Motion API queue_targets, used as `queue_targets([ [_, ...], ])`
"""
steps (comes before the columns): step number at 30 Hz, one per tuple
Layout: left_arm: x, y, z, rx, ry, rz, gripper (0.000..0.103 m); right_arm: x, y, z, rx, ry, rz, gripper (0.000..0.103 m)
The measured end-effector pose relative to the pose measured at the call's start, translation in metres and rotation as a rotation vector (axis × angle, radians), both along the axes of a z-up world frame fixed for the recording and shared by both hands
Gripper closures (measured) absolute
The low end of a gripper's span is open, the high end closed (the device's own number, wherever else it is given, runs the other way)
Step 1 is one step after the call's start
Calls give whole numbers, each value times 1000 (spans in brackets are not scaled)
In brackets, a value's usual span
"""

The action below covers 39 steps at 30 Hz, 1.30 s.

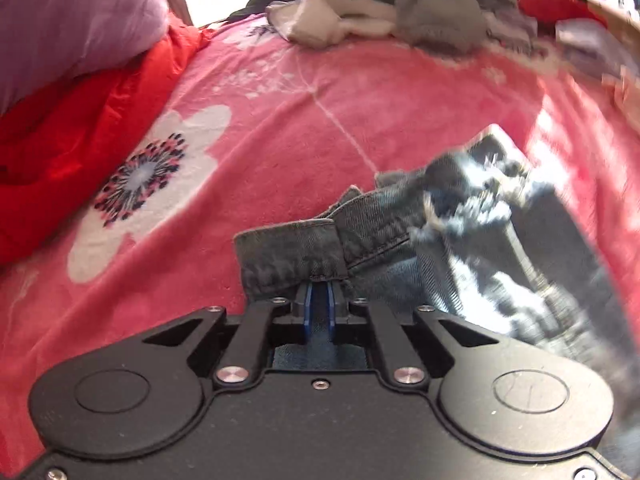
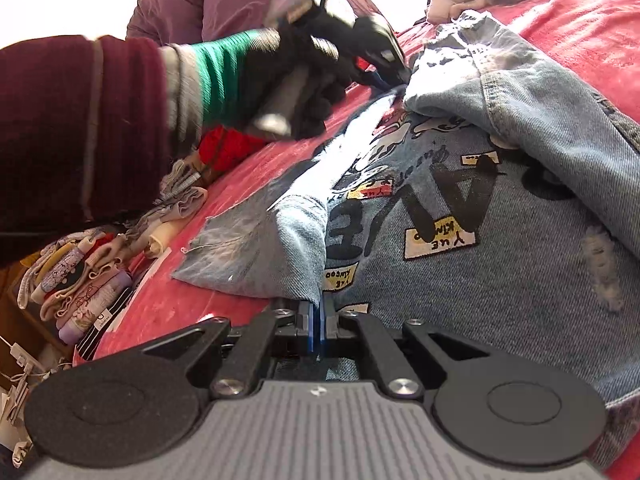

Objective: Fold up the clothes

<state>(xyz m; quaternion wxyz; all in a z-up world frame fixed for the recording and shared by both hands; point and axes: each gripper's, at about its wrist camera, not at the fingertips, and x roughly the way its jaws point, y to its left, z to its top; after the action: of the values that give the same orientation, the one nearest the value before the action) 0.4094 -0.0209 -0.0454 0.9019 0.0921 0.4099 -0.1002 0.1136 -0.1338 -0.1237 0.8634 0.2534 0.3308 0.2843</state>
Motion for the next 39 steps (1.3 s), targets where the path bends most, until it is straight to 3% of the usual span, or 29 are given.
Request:
queue_targets([
  [4,-69,45,40,-153,-129,85,69,0,-1,-1,14,11,-8,101],
  [7,-135,91,52,-241,-161,199,62,-1,-3,-1,25,15,-15,101],
  [11,-224,151,41,-352,-167,418,55,-2,-9,2,59,25,-35,100],
  [14,-276,194,19,-437,-135,652,52,-5,-12,7,58,12,-40,96],
  [15,-290,207,12,-481,-119,722,52,-5,-14,7,63,18,-43,96],
  [18,-313,238,-10,-711,-67,838,52,-7,-21,8,86,36,-59,96],
  [21,-310,251,-18,-829,-48,867,49,-10,-25,8,77,32,-51,95],
  [24,-302,250,-25,-804,-24,896,50,-12,-27,13,57,32,-25,88],
  [30,-288,256,-45,-830,-74,920,53,-17,-42,26,45,41,-26,88],
  [32,-283,260,-49,-846,-104,905,70,-19,-49,33,67,58,-28,88],
  [33,-281,260,-48,-850,-123,890,96,-20,-54,37,89,70,-25,88],
  [34,-280,257,-42,-848,-151,862,103,-21,-59,43,109,73,-14,88],
  [37,-277,243,-19,-825,-237,773,103,-25,-80,70,135,37,23,85],
  [38,-277,231,-4,-791,-264,730,103,-27,-89,79,141,14,35,73],
  [39,-275,218,9,-780,-286,687,103,-29,-97,86,137,-13,41,55],
])
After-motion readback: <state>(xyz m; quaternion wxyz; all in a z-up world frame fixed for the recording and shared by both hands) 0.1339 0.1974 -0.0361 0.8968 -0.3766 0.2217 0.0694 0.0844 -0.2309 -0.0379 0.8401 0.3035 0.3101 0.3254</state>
